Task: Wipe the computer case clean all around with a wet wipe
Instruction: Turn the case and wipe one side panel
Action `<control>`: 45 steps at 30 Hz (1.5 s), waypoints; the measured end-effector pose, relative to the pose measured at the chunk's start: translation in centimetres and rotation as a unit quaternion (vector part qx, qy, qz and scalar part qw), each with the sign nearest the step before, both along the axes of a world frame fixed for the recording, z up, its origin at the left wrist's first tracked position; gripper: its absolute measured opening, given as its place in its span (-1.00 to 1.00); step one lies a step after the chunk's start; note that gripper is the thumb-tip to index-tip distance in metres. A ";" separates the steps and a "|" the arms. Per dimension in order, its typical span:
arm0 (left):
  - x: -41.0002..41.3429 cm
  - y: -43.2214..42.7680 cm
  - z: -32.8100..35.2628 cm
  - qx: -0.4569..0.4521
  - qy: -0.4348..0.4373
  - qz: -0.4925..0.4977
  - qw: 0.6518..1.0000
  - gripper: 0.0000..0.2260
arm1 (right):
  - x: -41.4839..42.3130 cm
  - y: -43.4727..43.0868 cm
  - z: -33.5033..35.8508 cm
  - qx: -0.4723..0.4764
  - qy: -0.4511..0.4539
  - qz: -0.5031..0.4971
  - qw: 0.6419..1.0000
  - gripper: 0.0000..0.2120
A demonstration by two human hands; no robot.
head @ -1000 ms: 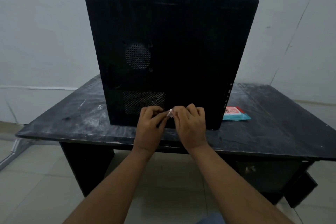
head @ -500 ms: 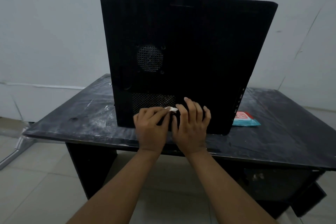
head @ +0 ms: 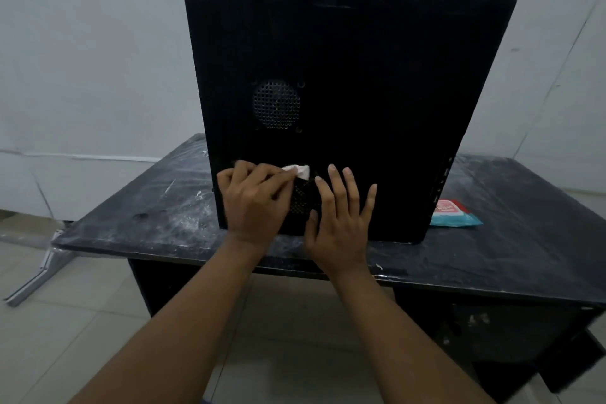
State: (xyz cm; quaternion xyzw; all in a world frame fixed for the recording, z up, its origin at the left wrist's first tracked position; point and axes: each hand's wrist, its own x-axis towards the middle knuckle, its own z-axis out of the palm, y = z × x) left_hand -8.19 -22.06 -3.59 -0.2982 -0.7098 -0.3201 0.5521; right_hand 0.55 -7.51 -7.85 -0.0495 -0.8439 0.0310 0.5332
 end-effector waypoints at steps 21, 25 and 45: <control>-2.3 -7.2 -0.8 0.050 -0.111 0.000 0.993 -0.91 | 0.8 0.0 0.9 -0.001 -0.076 0.067 0.995 -0.16; -1.3 -8.3 -4.6 -0.009 -0.175 -0.019 0.984 -0.93 | 1.0 -0.1 0.9 -0.009 -0.082 0.071 0.994 -0.18; -0.7 -8.8 -5.8 -0.036 -0.230 -0.050 0.971 -0.91 | 0.7 -0.2 0.7 -0.002 -0.092 0.057 0.994 -0.22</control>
